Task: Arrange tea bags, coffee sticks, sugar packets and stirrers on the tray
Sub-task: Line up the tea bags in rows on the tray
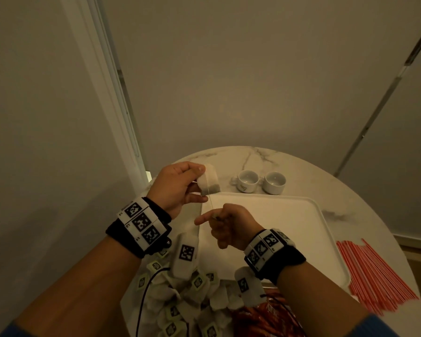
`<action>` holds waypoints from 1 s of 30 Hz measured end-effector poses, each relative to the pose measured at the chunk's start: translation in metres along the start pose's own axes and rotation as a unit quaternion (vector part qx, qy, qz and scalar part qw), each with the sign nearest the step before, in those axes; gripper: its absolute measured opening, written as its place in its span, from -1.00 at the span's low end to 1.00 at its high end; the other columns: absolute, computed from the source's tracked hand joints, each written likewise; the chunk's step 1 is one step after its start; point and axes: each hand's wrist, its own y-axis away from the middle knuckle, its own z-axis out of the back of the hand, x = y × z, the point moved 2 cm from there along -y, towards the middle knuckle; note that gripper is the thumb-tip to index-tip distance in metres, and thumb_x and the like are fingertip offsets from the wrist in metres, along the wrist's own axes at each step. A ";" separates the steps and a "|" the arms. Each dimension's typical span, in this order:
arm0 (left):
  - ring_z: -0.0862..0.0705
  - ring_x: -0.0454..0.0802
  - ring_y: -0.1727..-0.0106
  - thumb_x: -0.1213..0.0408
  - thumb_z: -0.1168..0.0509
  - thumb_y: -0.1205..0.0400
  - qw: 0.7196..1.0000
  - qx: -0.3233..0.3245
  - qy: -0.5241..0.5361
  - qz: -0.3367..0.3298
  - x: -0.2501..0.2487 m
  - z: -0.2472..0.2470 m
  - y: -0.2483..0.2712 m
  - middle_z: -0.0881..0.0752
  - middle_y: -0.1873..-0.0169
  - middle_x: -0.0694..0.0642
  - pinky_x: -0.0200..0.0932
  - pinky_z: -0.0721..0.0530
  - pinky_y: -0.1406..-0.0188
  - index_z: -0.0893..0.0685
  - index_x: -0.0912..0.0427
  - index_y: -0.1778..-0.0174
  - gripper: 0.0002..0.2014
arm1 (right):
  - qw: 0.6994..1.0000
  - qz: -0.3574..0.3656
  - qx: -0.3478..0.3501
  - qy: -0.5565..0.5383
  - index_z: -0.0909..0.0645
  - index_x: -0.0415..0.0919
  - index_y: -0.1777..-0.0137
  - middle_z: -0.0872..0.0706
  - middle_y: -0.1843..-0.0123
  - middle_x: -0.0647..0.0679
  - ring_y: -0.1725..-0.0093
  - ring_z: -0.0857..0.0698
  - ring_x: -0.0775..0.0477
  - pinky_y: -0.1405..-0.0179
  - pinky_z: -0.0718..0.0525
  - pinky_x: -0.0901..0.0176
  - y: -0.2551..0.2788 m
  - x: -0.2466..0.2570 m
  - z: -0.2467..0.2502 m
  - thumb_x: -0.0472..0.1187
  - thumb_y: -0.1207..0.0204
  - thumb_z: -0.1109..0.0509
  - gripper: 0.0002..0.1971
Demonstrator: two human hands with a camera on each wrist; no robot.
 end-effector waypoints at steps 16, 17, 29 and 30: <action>-0.73 0.06 0.18 0.32 -0.35 -0.63 0.993 -0.062 -0.103 0.012 0.062 -0.009 0.002 -0.77 0.10 0.28 -0.16 -0.73 0.29 -0.76 0.28 0.17 -0.87 | 0.898 0.241 -0.198 0.310 -0.69 -0.43 0.08 -0.64 0.48 -0.02 0.52 -0.54 0.12 0.43 -0.53 0.28 0.011 0.081 0.001 -0.40 -0.49 -0.42 -0.92; -0.73 0.02 0.17 0.31 -0.34 -0.63 0.991 -0.072 -0.113 0.002 0.062 -0.009 0.000 -0.78 0.11 0.22 -0.17 -0.71 0.27 -0.76 0.24 0.16 -0.87 | 0.896 0.247 -0.196 0.313 -0.70 -0.42 0.09 -0.65 0.49 0.04 0.54 -0.54 0.17 0.44 -0.53 0.32 0.012 0.082 0.000 -0.37 -0.50 -0.43 -0.91; -0.66 -0.11 0.40 0.29 -0.37 -0.60 0.992 -0.122 -0.026 0.029 0.060 -0.017 -0.011 -0.78 0.37 0.11 -0.16 -0.45 0.42 -0.82 0.22 0.22 -0.85 | 0.864 0.309 -0.236 0.320 -0.67 -0.11 0.22 -0.76 0.20 -0.06 0.24 -0.69 0.06 0.18 -0.68 0.20 0.014 0.074 -0.003 -0.36 -0.45 -0.46 -0.87; -0.67 -0.07 0.35 0.29 -0.35 -0.61 0.991 -0.122 -0.002 0.046 0.060 -0.016 -0.012 -0.79 0.33 0.12 -0.16 -0.46 0.41 -0.81 0.21 0.20 -0.85 | 0.843 0.326 -0.246 0.350 -0.67 -0.07 0.23 -0.72 0.17 -0.01 0.21 -0.65 0.14 0.16 -0.62 0.28 0.015 0.072 -0.003 -0.33 -0.44 -0.48 -0.86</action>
